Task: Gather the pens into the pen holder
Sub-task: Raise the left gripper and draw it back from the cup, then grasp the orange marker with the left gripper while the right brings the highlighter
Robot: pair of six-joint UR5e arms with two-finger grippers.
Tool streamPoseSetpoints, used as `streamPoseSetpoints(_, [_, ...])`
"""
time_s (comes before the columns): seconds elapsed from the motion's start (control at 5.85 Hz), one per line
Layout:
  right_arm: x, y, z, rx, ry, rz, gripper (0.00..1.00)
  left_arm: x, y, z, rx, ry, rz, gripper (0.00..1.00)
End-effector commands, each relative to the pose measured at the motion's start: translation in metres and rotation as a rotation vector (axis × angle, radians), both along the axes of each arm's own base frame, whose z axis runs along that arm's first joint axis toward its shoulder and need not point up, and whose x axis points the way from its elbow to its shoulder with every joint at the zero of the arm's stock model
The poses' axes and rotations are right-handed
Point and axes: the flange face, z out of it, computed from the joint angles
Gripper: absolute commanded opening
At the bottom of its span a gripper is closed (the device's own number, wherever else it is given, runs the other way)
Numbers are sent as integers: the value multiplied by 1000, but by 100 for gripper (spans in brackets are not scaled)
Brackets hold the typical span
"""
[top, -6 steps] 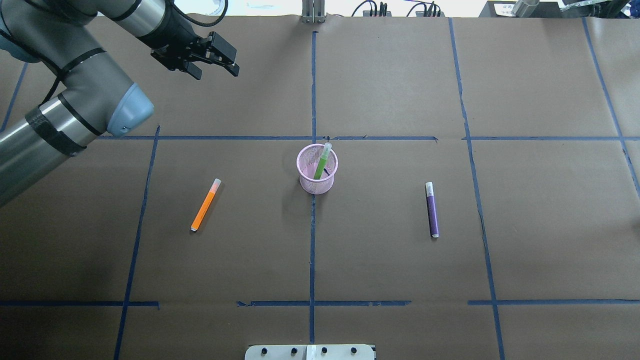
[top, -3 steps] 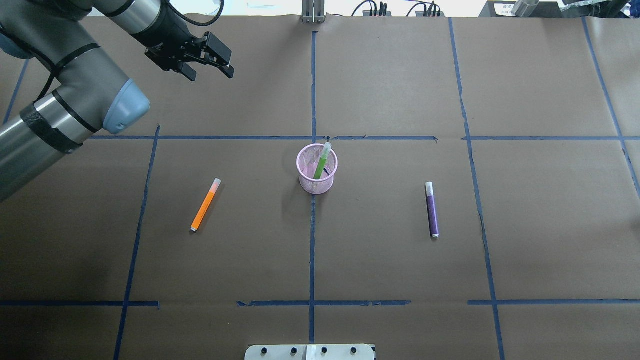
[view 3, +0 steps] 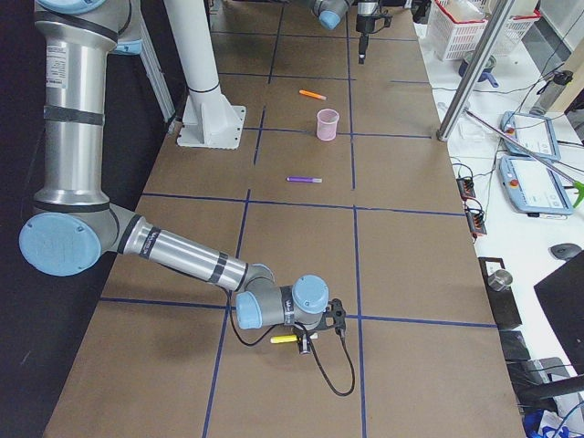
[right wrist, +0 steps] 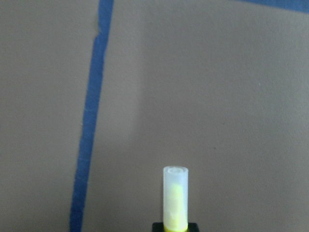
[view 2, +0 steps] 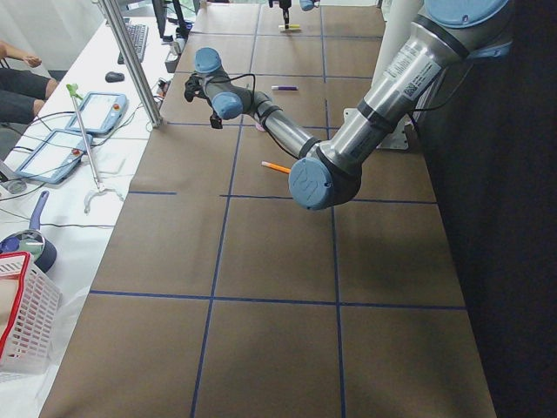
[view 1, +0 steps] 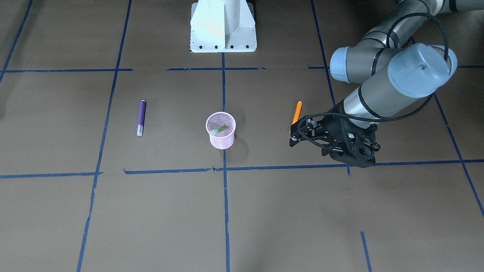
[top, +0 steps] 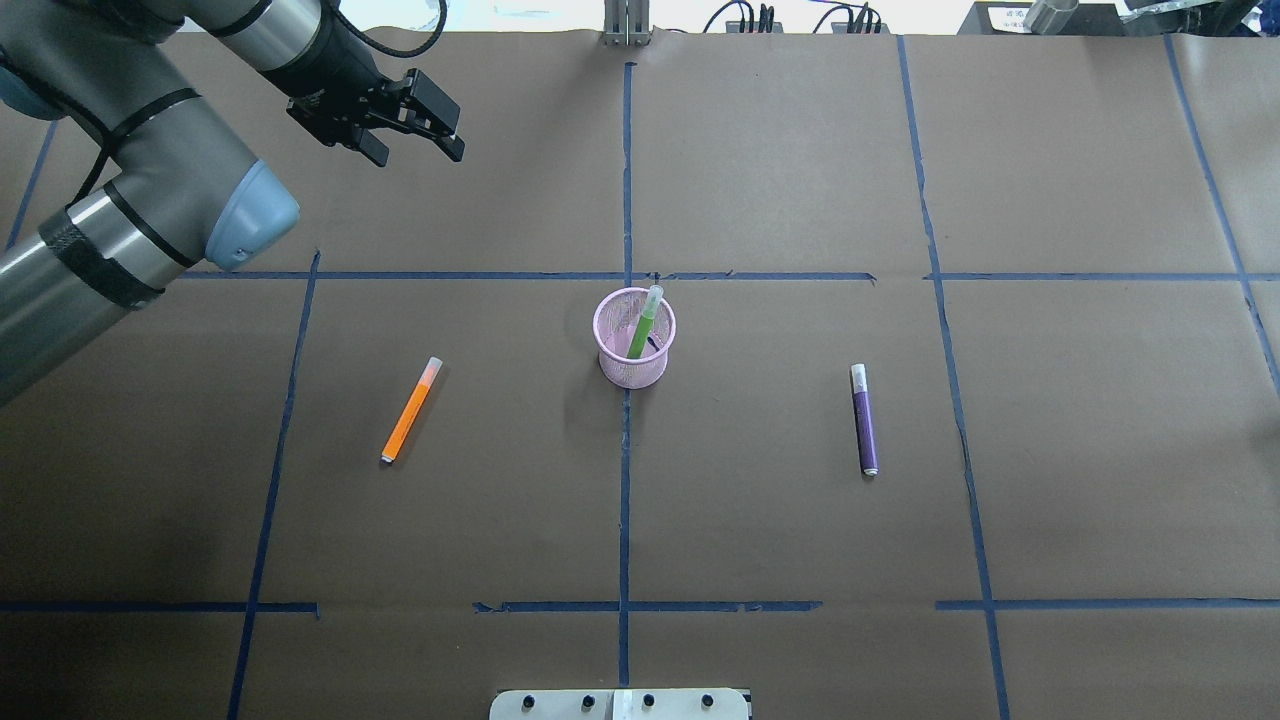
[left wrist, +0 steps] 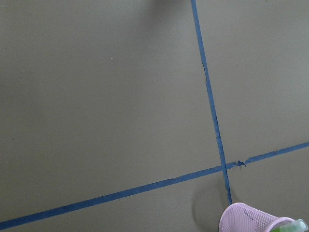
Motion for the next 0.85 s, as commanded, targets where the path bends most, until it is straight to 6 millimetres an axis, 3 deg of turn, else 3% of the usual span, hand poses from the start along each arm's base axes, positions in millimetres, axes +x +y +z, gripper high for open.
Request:
streamPoseSetpoints(0.0, [1,-24,-68,137,-17,19,0,8,12,25,56,-97,112,100])
streamPoseSetpoints(0.34, [-1,-46,-162,287,-57,57,0,44,87,34,155,-157,186,100])
streamPoseSetpoints(0.51, [-3,-57,-188,335,-67,61,0,59,122,43,214,-206,194,100])
streamPoseSetpoints(0.68, [-6,-70,-226,403,-87,62,0,71,143,48,239,-298,179,100])
